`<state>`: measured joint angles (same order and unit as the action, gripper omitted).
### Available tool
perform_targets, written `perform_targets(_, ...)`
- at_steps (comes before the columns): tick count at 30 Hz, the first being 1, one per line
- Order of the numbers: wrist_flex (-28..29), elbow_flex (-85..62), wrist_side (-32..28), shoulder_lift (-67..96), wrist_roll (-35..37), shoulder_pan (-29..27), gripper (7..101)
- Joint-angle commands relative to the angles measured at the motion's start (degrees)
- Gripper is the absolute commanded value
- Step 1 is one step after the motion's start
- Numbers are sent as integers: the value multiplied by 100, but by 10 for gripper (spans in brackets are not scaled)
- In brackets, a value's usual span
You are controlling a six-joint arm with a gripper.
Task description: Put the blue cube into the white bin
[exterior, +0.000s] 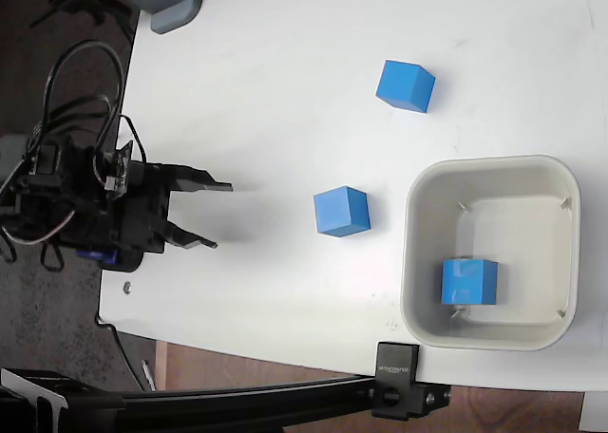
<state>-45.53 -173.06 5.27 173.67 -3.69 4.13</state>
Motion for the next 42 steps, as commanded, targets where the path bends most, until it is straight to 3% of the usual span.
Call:
perform_targets(1,132,149,18,132,26,0,997)
perform_targets(20,53,483,-26,123,35,-105,987)
perform_targets(31,141,1696,-1459,-1107,853,-1679,965)
perform_targets(37,914,2672,-1828,-3050,1099,-1731,976)
perform_targets(42,1099,3586,-2232,-4351,1415,-1731,981)
